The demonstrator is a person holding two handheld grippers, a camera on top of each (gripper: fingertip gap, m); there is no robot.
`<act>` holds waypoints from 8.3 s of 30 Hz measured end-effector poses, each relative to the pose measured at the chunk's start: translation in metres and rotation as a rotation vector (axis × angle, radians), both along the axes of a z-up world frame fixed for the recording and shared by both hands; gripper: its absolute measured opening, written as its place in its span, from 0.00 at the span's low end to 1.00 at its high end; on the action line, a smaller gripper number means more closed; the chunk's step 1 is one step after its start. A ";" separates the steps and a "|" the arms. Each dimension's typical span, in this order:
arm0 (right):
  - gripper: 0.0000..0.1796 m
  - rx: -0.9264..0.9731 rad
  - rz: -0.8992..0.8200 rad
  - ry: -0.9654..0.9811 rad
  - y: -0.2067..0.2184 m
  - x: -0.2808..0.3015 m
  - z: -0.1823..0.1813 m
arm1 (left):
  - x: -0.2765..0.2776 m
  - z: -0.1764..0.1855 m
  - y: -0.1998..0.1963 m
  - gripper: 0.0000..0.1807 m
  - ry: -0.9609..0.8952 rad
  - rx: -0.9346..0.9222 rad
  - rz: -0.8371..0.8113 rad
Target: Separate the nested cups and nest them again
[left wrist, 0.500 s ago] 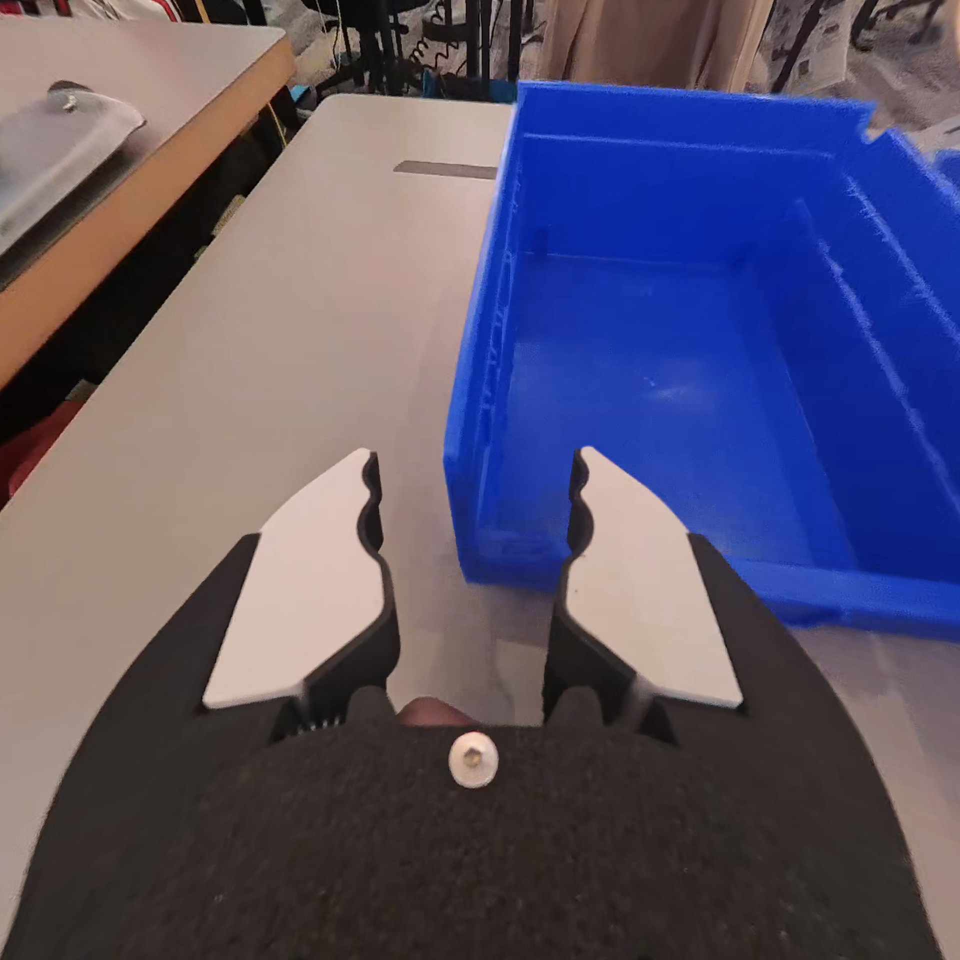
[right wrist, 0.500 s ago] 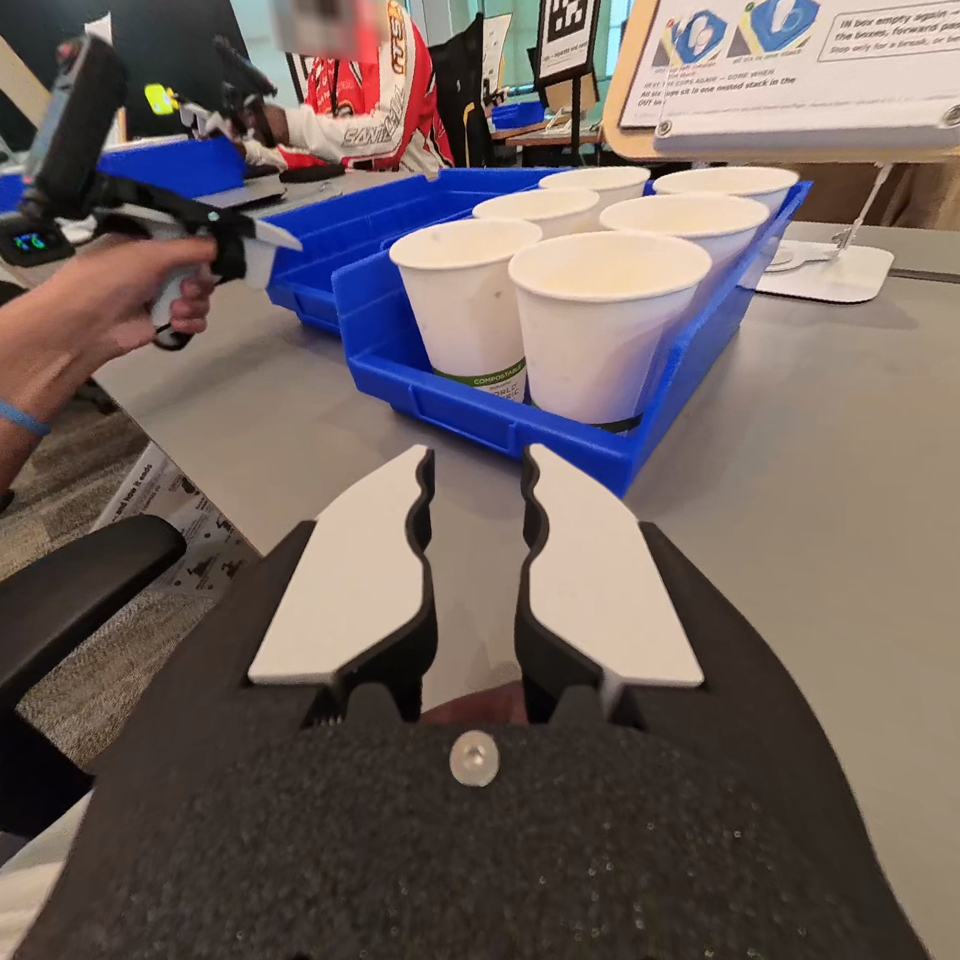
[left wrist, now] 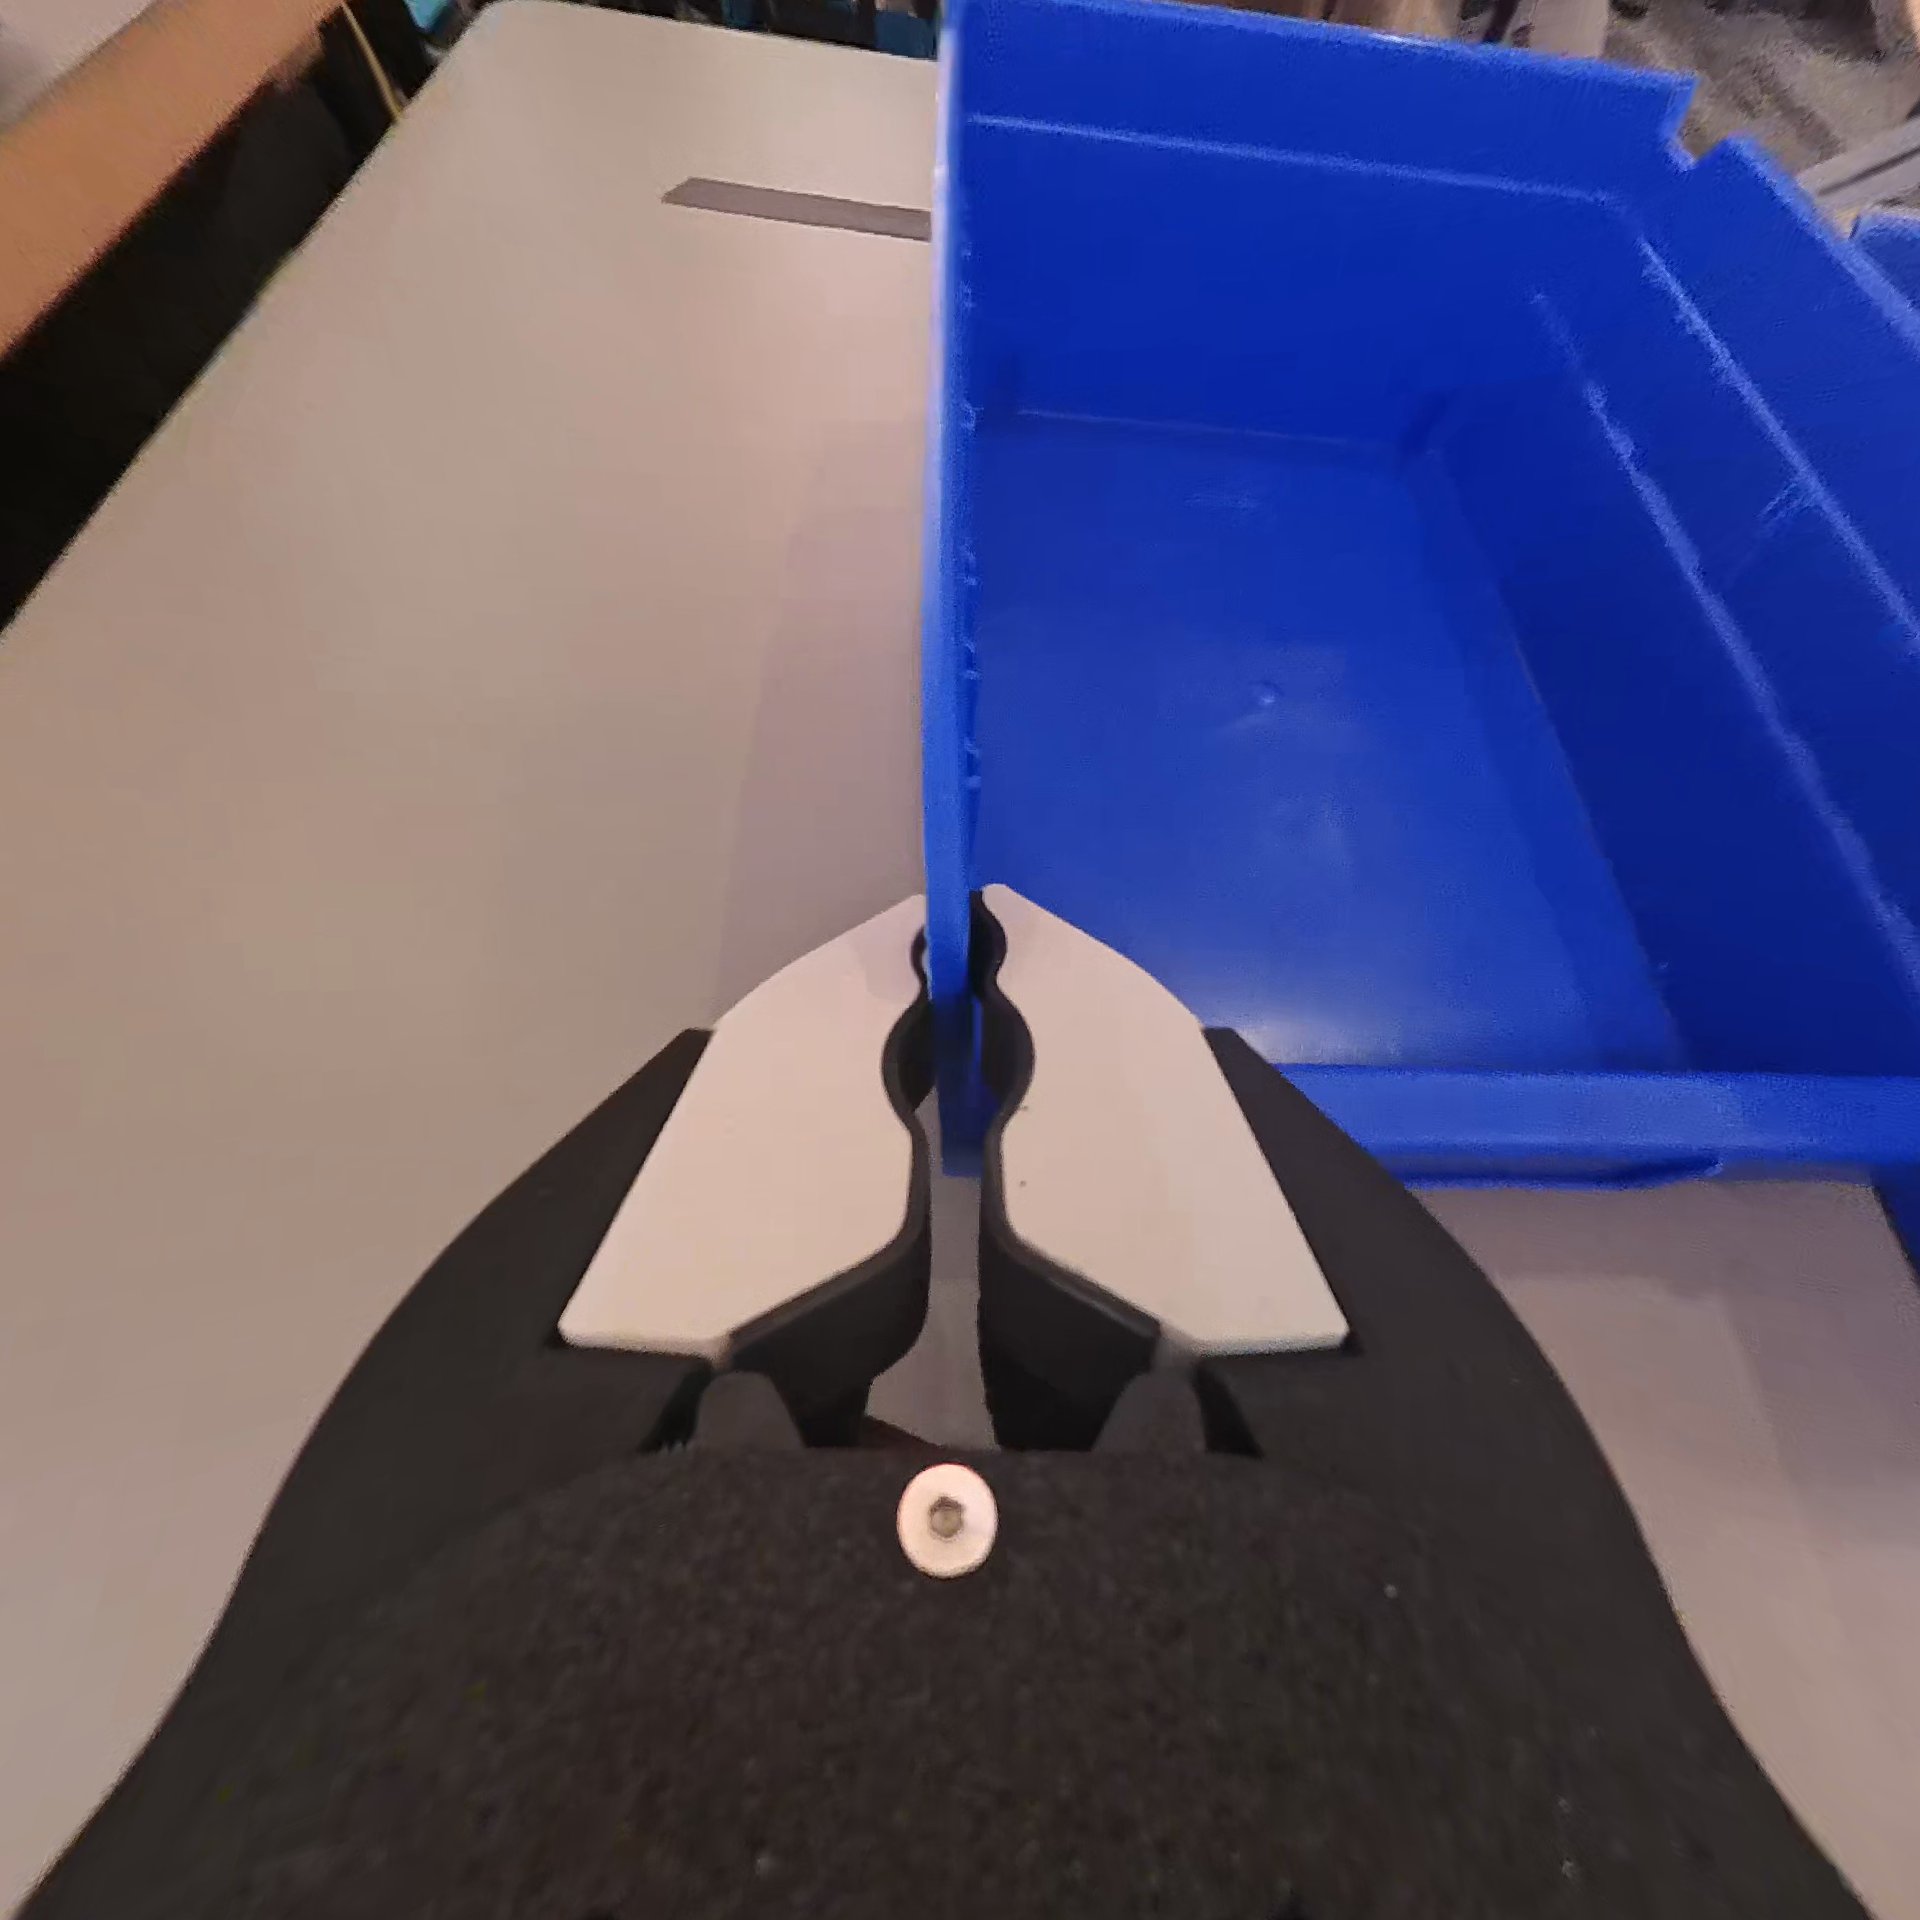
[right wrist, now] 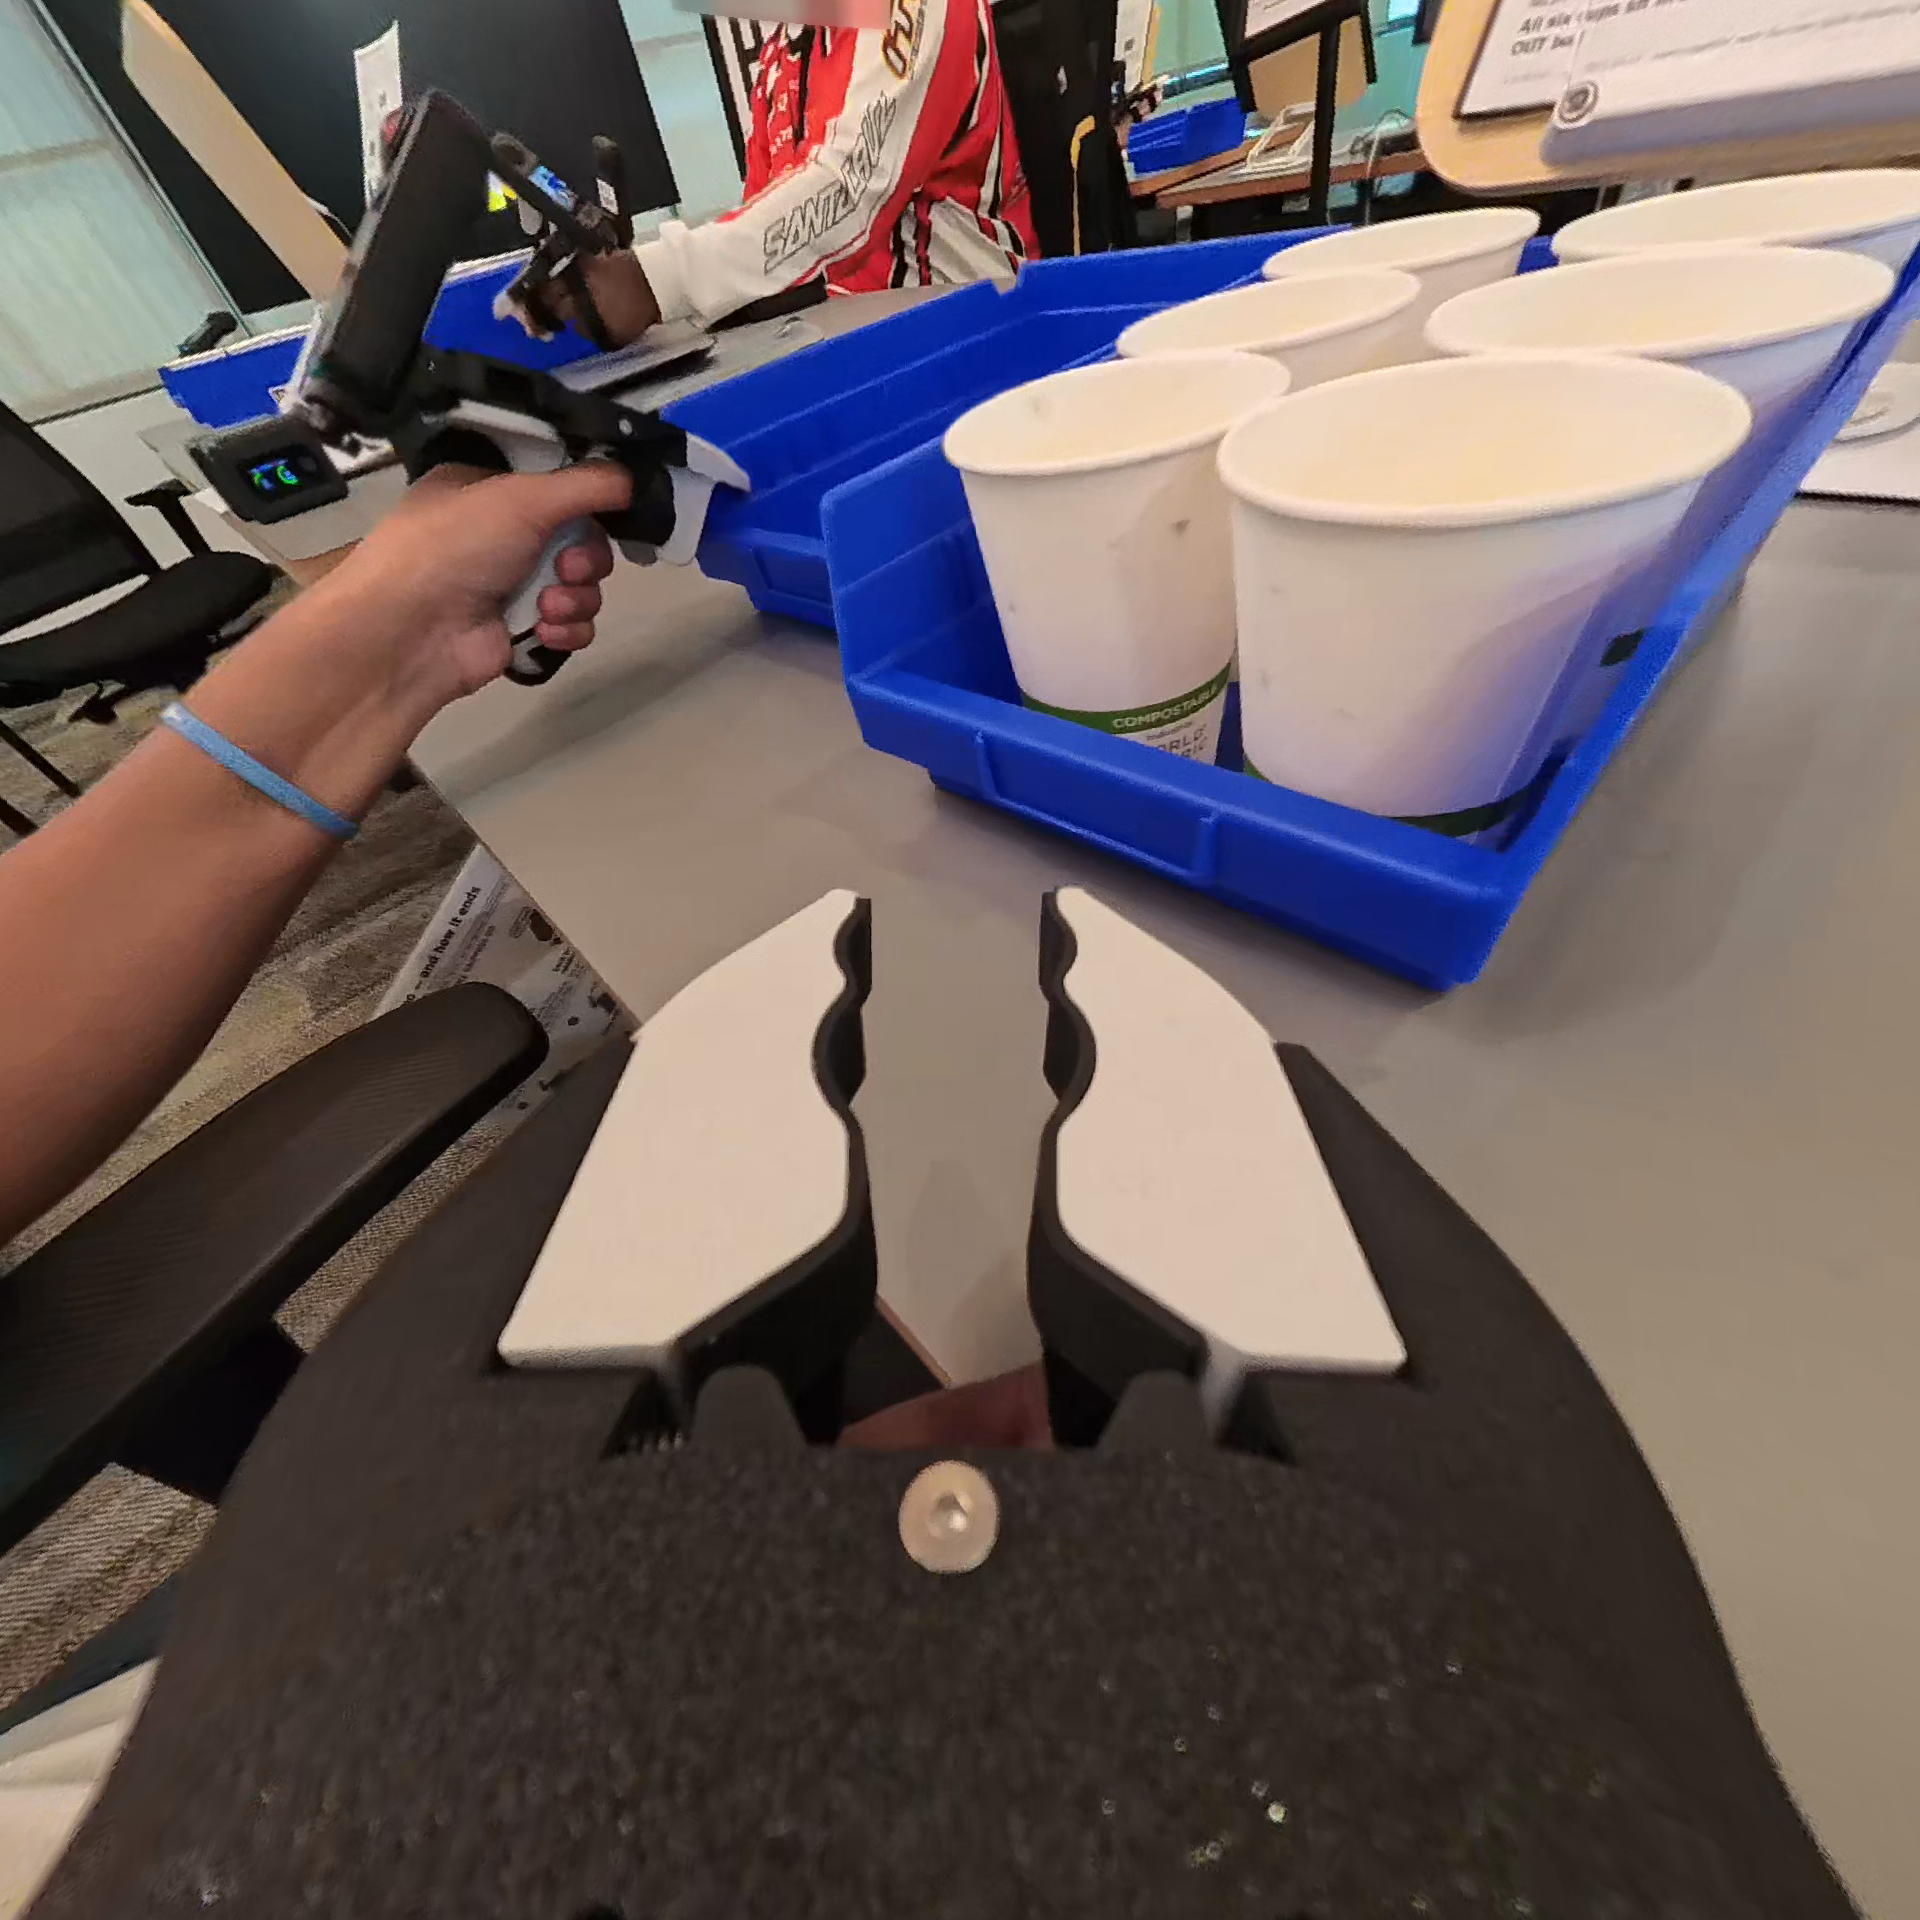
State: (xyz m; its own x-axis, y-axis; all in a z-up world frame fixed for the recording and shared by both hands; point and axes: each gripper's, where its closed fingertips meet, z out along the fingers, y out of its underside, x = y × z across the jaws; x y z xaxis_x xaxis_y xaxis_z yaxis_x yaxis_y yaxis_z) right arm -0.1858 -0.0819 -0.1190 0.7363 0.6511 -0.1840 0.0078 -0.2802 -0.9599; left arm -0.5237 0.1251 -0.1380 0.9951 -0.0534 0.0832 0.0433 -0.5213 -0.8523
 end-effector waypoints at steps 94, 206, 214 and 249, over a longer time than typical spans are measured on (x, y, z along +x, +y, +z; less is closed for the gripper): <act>0.18 0.117 -1.081 -0.297 0.045 0.468 0.056 | 0.552 0.008 -0.144 0.36 0.131 0.150 -0.615; 0.18 0.064 -0.280 -0.127 0.041 0.175 0.004 | 0.191 0.015 -0.145 0.34 -0.023 0.237 -0.200; 0.17 0.053 -0.278 -0.108 0.041 0.176 0.004 | 0.157 0.023 -0.110 0.40 0.045 0.224 -0.125; 0.17 0.009 -0.123 -0.043 0.037 0.164 0.007 | 0.121 0.063 -0.044 0.43 0.011 0.292 -0.268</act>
